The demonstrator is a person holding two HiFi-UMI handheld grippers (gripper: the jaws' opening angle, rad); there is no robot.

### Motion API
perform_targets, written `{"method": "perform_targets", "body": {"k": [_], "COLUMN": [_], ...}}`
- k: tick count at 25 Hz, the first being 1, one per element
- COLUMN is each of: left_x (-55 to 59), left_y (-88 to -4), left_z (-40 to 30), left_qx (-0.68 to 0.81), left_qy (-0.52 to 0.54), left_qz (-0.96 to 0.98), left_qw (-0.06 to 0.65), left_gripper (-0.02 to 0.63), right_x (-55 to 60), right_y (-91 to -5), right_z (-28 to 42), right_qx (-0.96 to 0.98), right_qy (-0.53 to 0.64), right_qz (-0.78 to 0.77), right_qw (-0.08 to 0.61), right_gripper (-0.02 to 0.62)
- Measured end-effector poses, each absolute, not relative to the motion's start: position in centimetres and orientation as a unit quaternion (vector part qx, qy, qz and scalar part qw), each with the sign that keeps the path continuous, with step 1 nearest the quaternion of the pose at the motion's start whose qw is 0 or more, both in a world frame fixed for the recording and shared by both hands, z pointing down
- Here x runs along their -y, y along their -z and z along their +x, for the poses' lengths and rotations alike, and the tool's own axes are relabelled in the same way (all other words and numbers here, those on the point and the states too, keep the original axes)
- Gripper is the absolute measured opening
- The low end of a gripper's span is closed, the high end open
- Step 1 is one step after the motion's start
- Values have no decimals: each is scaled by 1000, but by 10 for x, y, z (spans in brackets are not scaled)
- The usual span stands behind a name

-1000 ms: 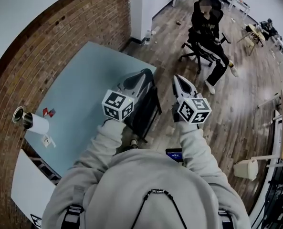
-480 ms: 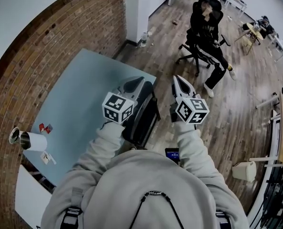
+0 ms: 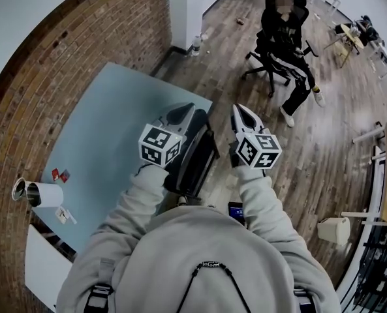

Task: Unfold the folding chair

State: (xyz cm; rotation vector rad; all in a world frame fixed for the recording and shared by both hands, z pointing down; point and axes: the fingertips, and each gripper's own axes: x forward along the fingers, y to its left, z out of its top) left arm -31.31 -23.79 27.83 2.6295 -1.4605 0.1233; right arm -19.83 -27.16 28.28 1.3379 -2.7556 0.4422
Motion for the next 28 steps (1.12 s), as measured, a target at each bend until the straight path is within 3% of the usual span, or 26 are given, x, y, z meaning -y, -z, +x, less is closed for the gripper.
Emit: {"method": "perform_targets", "body": {"k": [5, 7, 8, 13, 18, 24, 28], "left_x": [247, 251, 254, 246, 238, 237, 233], "left_y": [-335, -367, -387, -489, -548, -592, -598], "left_z": [-325, -334, -339, -351, -354, -347, -337], "left_qx": [493, 498, 502, 491, 458, 415, 388], "left_qy": [-109, -132, -145, -224, -231, -276, -291], "left_qz": [857, 846, 838, 801, 779, 768, 765], "left_qw": [104, 140, 160, 260, 361, 403, 424], "left_gripper": [5, 6, 75, 234, 315, 347, 349], "right_x": [280, 281, 283, 279, 250, 220, 216], "right_y": [-338, -374, -394, -514, -615, -728, -784], "right_z": [-208, -215, -218, -217, -235, -258, -264], "right_qx": [888, 884, 881, 833, 788, 748, 709], "right_qy": [-176, -201, -216, -347, -455, -489, -518], "right_qz": [420, 413, 411, 408, 373, 346, 358], "right_qw": [61, 85, 96, 138, 181, 285, 317], "right_gripper": [9, 41, 72, 206, 253, 306, 321]}}
